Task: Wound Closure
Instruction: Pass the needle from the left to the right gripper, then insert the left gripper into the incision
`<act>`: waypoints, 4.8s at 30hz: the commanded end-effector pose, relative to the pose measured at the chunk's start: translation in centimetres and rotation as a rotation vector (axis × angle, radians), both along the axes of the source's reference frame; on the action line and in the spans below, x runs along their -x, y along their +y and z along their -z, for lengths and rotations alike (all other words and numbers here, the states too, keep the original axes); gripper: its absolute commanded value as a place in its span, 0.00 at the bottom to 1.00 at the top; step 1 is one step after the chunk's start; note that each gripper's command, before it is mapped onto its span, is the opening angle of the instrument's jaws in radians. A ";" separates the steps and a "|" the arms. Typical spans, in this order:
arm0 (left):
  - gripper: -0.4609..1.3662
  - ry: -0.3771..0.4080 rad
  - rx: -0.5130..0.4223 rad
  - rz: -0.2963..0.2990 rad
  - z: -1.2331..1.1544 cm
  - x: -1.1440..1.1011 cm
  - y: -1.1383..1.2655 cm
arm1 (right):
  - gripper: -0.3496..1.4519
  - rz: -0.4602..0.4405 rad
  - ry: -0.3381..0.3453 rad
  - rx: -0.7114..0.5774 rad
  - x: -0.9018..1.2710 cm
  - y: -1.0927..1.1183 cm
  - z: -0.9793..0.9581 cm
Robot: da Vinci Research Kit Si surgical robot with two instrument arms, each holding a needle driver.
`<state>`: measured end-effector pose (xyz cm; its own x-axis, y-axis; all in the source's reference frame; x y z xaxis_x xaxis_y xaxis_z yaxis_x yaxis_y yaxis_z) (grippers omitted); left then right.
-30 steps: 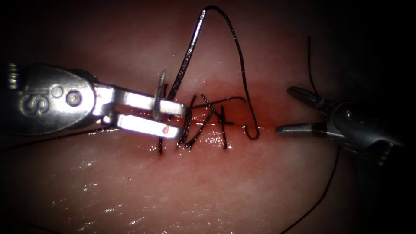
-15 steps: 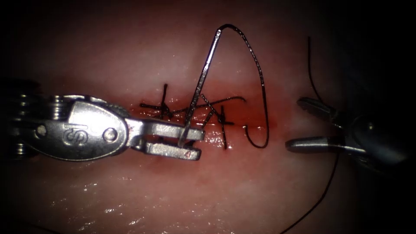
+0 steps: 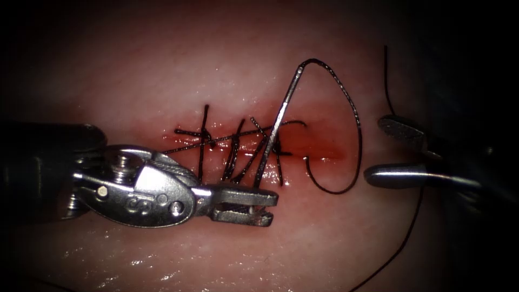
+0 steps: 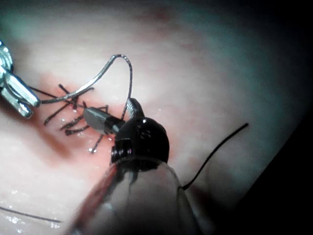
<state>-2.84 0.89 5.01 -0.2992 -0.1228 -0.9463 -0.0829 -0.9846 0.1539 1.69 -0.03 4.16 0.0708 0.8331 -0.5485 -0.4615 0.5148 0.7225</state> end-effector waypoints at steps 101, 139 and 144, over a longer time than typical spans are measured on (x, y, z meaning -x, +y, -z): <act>0.90 -0.083 -0.002 0.215 0.29 0.51 0.11 | 0.00 -0.472 0.292 -0.590 -0.48 0.13 -0.33; 0.06 0.027 -0.436 0.218 0.09 0.20 0.10 | 0.00 -0.076 0.354 0.115 -0.16 0.29 -0.31; 0.06 0.079 -0.427 0.198 0.03 0.27 0.12 | 0.00 -0.036 0.337 0.206 -0.13 0.30 -0.29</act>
<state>-3.11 1.01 5.00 -0.3598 0.3422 -0.8680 -0.2898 -0.9253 -0.2447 1.83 0.28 4.43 -0.1659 0.6940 -0.7006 -0.2331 0.6627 0.7117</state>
